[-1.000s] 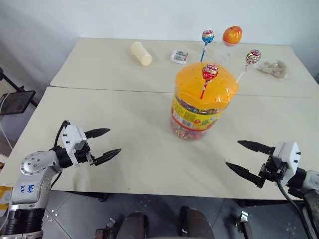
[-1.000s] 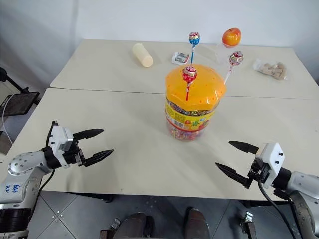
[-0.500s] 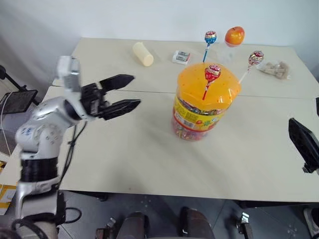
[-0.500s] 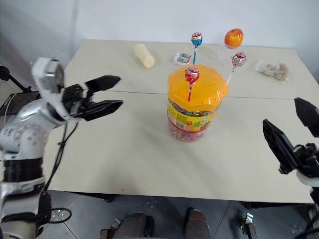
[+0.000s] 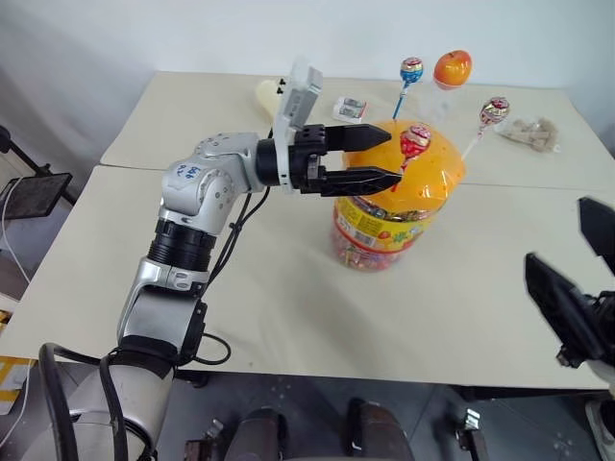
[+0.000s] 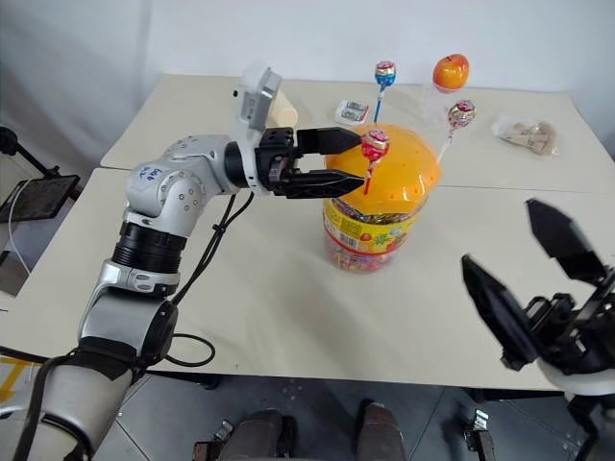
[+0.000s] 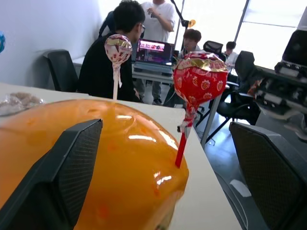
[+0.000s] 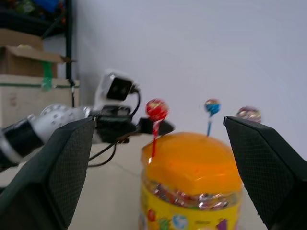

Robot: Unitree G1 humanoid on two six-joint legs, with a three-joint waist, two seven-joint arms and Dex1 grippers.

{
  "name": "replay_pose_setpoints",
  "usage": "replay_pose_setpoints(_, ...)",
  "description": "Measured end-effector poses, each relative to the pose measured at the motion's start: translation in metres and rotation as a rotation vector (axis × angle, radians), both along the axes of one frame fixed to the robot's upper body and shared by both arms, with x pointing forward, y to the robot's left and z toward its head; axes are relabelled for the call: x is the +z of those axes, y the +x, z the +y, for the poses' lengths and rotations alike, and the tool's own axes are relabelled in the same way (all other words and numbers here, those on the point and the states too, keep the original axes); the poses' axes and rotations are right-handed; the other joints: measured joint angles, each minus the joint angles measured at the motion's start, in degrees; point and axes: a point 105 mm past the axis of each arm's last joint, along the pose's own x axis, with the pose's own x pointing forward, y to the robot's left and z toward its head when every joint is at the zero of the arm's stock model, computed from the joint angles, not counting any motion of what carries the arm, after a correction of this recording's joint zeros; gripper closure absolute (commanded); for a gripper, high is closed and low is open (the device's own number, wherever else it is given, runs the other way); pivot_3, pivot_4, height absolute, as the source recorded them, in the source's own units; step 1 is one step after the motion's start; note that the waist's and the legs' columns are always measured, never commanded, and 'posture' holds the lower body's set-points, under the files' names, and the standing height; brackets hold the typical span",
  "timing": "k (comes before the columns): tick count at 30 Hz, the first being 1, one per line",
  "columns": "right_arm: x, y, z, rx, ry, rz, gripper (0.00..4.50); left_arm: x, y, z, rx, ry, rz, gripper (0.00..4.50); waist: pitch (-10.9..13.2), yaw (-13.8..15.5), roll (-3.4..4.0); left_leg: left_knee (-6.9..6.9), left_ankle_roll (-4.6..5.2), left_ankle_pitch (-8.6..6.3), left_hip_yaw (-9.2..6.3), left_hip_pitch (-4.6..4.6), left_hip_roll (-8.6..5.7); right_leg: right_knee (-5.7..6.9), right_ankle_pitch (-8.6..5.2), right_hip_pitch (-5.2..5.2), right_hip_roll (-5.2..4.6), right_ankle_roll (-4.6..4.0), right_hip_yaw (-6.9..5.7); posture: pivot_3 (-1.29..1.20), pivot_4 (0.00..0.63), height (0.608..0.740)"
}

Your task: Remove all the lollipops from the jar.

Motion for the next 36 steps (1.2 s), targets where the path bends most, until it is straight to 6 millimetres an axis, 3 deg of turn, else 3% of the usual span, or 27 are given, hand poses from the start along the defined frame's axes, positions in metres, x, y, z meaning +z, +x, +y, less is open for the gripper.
replay_pose_setpoints(2,-0.002,-0.003,0.001,0.011,-0.023,-0.007,0.04,0.0,-0.001,-0.001,-0.006,0.012,-0.005,0.0,0.0,0.01,0.0,0.05,0.05,-0.03,0.01,0.0,-0.02,-0.02,0.01,0.02,-0.01,0.01,0.03,0.0,0.15,0.74)
replay_pose_setpoints(17,-0.013,-0.002,-0.014,-0.045,-0.031,-0.006,0.0,-0.008,-0.007,-0.015,-0.058,0.054,-0.023,4.45,0.0,0.56,0.0,0.07,0.09,-0.05,0.06,0.01,-0.02,-0.06,0.01,0.03,-0.01,0.01,0.06,0.0,0.15,0.74)
replay_pose_setpoints(21,-0.013,-0.002,-0.014,-0.044,-0.032,-0.008,0.0,-0.001,-0.007,-0.014,-0.06,-0.007,-0.009,4.48,0.0,0.55,-0.01,0.07,0.09,-0.05,0.06,0.0,-0.02,-0.06,0.01,0.02,-0.01,0.01,0.06,0.0,0.15,0.74)
replay_pose_setpoints(26,-0.008,0.0,-0.013,-0.027,-0.026,-0.038,0.0,0.042,0.006,0.001,-0.058,-0.317,0.113,4.48,0.01,0.73,-0.03,0.11,0.1,-0.05,0.07,-0.03,0.0,-0.08,0.01,0.02,-0.01,0.02,0.05,0.0,0.15,0.74)
replay_pose_setpoints(30,-0.004,0.005,-0.004,0.076,-0.065,-0.051,0.0,0.075,0.03,0.045,0.107,-0.456,0.133,4.48,0.0,-0.26,-0.01,-0.01,0.09,-0.05,0.12,0.1,0.01,-0.03,0.01,0.02,-0.01,0.02,0.05,0.0,0.15,0.74)
replay_pose_setpoints(33,-0.007,0.01,0.002,0.149,-0.124,-0.025,0.0,0.06,0.048,0.083,0.314,-0.317,0.095,4.48,0.0,-0.72,-0.01,-0.11,0.07,-0.04,0.18,0.23,0.04,0.05,0.01,-0.02,0.01,0.02,0.05,0.0,0.15,0.74)
replay_pose_setpoints(36,-0.008,0.015,0.008,0.228,-0.191,-0.017,0.0,0.01,0.069,0.136,0.603,-0.03,0.169,4.48,0.01,-0.99,-0.02,-0.13,0.06,-0.05,0.25,0.32,0.05,0.11,0.01,-0.02,0.01,0.02,0.08,0.0,0.15,0.74)
